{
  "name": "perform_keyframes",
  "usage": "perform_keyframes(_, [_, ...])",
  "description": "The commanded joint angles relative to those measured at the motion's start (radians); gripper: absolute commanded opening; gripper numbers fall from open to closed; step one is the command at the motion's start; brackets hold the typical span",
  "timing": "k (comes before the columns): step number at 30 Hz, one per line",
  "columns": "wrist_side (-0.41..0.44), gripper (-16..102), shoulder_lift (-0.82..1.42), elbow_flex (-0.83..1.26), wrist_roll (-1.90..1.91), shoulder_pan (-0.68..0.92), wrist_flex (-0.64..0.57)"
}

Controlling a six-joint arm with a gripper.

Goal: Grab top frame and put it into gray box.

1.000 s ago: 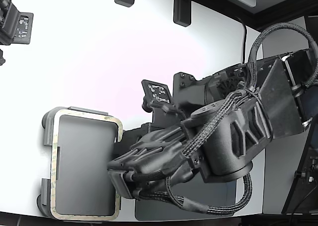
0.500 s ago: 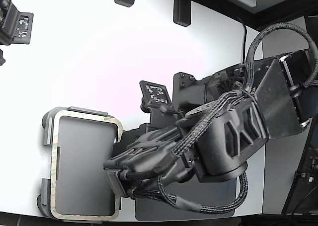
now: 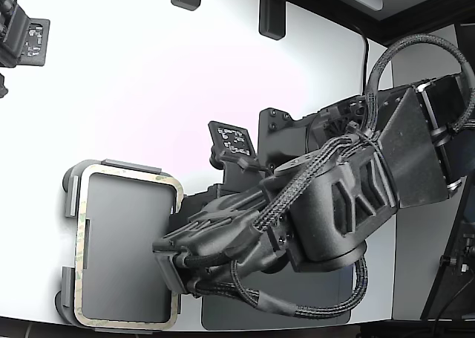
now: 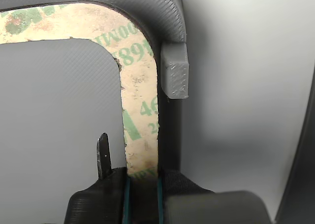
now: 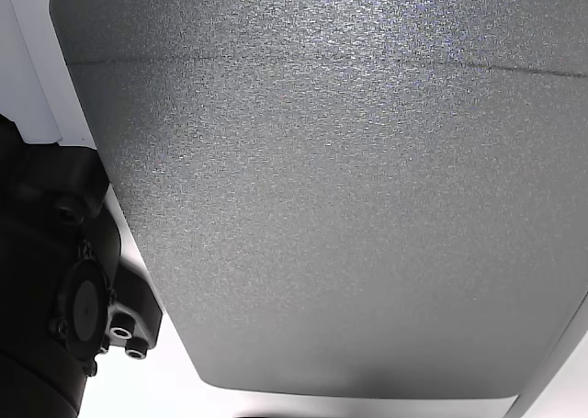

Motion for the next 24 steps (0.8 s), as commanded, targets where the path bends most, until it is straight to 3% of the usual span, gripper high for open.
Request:
perform_keyframes(1, [0.000, -13, 0.015, -0.018, -0.003, -0.015, 0.011])
perform_keyframes(24, [0.011, -13, -0.020, -0.043, -0.006, -0.018, 0.008])
